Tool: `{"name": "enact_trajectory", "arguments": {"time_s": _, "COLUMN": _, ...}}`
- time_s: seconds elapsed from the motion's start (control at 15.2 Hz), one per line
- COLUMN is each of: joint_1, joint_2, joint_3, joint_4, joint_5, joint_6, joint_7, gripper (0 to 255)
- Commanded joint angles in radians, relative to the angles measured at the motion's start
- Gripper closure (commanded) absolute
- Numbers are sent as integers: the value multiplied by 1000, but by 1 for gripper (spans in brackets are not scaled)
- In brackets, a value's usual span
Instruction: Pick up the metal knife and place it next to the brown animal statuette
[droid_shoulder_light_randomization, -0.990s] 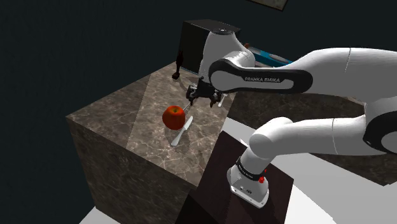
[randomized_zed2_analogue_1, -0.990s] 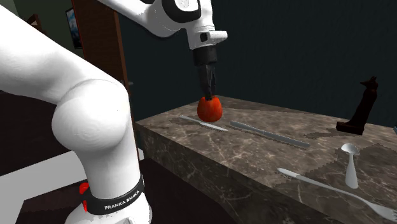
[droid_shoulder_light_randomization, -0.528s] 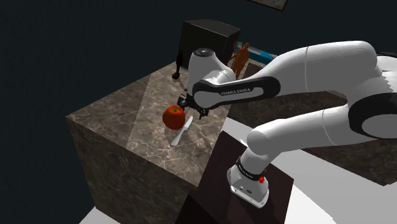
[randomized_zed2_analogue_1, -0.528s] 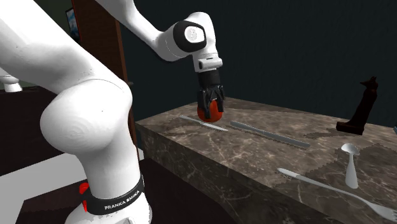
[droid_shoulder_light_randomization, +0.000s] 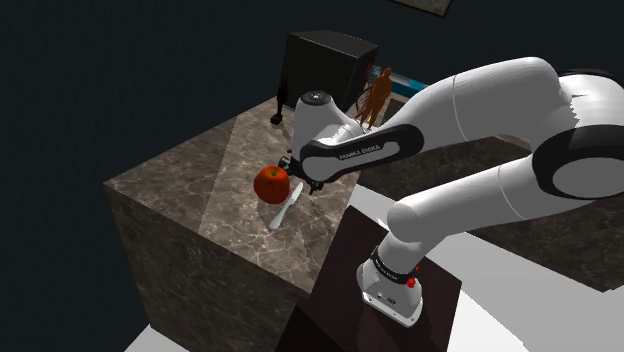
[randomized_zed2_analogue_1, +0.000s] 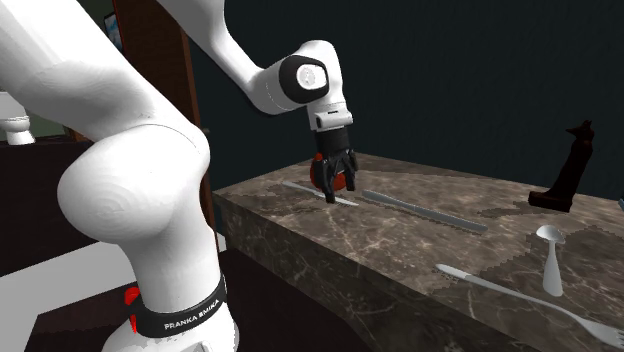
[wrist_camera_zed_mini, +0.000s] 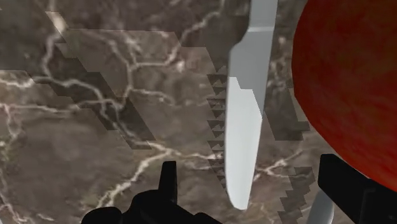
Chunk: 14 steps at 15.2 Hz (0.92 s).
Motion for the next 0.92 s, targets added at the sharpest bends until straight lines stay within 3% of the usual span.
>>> {"name": "enact_trajectory", "arguments": {"time_s": 0.0, "joint_1": 1, "joint_2": 8, "joint_3": 6, "joint_4": -6, "joint_5": -1, "joint_6": 0, "joint_7": 0, "gripper": 0}}
{"name": "enact_trajectory", "arguments": {"time_s": 0.33, "joint_1": 2, "joint_2": 9, "joint_3": 5, "joint_4": -6, "joint_5": -2, "joint_6": 1, "joint_7": 1, "gripper": 0}}
{"name": "enact_trajectory", "arguments": {"time_s": 0.4, "joint_1": 2, "joint_2": 12, "joint_3": 8, "joint_4": -4, "joint_5": -3, "joint_6": 2, "joint_7": 5, "gripper": 255}}
{"name": "enact_trajectory", "arguments": {"time_s": 0.86, "joint_1": 6, "joint_2": 2, "joint_3": -1, "joint_4": -18, "joint_5": 1, "joint_6": 6, "joint_7": -4, "gripper": 255}}
